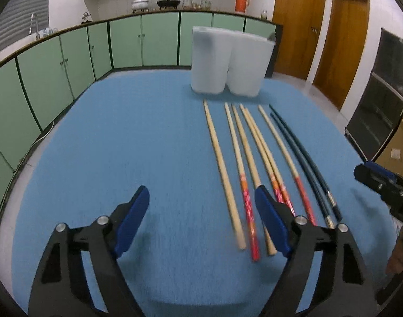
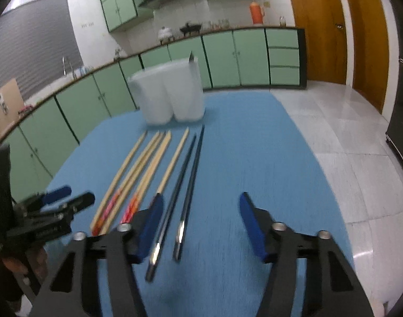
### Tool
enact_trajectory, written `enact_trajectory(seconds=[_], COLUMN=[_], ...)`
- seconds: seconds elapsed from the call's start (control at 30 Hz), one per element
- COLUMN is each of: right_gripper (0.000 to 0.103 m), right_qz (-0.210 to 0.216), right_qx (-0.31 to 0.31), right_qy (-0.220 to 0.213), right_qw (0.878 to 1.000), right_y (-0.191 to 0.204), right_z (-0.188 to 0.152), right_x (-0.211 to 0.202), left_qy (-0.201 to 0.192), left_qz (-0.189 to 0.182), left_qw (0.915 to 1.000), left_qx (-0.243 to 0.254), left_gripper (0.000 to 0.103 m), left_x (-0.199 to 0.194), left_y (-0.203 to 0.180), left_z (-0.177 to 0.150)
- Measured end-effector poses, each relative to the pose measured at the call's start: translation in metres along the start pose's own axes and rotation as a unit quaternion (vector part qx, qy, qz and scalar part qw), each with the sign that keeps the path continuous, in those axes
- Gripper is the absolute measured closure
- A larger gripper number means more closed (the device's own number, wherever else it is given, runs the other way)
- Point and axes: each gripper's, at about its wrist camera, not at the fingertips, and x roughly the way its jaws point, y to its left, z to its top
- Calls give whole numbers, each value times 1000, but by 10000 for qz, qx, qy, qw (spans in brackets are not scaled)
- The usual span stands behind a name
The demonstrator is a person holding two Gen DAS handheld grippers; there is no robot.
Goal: Organize utensils
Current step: 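Move both tools back down over the chopsticks on the mat, then grasp a plain wooden chopstick with the left tool while the right grasps a black chopstick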
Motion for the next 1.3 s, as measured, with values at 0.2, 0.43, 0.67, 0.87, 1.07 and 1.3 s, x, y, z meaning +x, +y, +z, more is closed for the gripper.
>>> enact_trajectory(seconds=[0.2,0.43,0.67,0.87,1.07,1.3], right_gripper=[73,84,86,86,86,95], right_qz=[115,86,-17,22,-2,-223], right_qx=[-143,-338,-424,-359,-364,-530], right_qy=[352,667,626,606,594,601], right_qw=[9992,9972,9971,9975,9976,9965], right_y=[11,23,27,24,25,32], right_z=[-16,-28,-30,-29,-30,-31], right_x=[7,16,16,17,17,19], left_qy=[91,237,501,540,546,510], left_qz=[27,-32,-36,210,328,429], left_qw=[10000,9997,9986,9981,9977,9976], left_qx=[-3,102,149,213,235,197], left_gripper=[36,39,46,58,64,69], left_x=[-4,-3,6,7,5,3], left_y=[1,-5,-12,-15,-15,-19], left_z=[-6,-11,-15,-15,-16,-19])
